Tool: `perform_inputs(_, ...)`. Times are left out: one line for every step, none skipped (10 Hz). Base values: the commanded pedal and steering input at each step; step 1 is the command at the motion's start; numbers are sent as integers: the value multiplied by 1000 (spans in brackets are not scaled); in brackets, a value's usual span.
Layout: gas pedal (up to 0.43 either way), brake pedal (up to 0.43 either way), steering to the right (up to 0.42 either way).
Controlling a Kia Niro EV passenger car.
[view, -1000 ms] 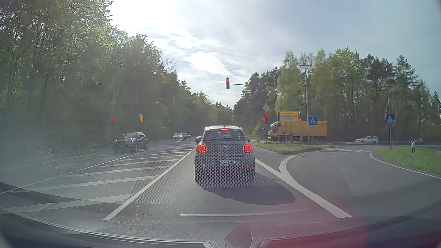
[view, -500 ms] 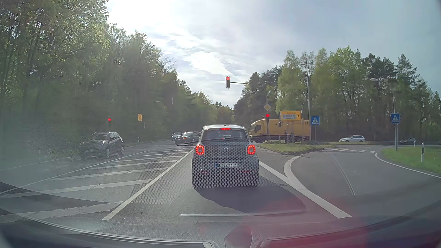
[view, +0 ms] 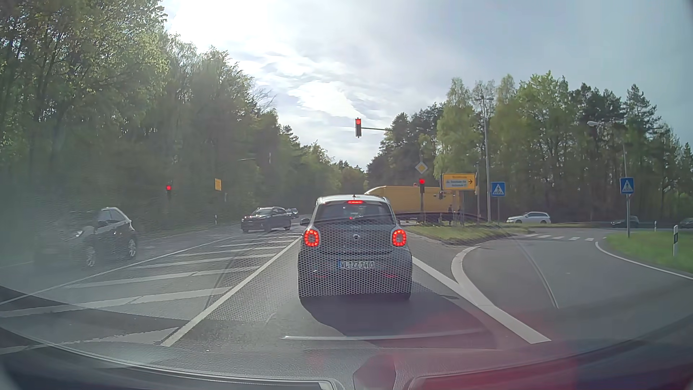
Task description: Follow the waypoints while adhering to traffic rules and regulations
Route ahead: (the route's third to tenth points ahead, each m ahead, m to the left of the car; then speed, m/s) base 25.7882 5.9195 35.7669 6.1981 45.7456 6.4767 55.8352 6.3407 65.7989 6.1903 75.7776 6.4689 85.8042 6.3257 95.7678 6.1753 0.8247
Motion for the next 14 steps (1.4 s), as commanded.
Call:
perform_inputs(0,201,-1)
perform_inputs(0,201,-1)
perform_inputs(0,201,-1)
perform_inputs(0,201,-1)
perform_inputs(0,201,-1)
perform_inputs(0,201,-1)
perform_inputs(0,201,-1)
perform_inputs(0,201,-1)
perform_inputs(0,207,-1)
perform_inputs(0,201,-1)
perform_inputs(0,201,-1)
perform_inputs(0,201,-1)
perform_inputs(0,201,-1)
perform_inputs(0,201,-2)
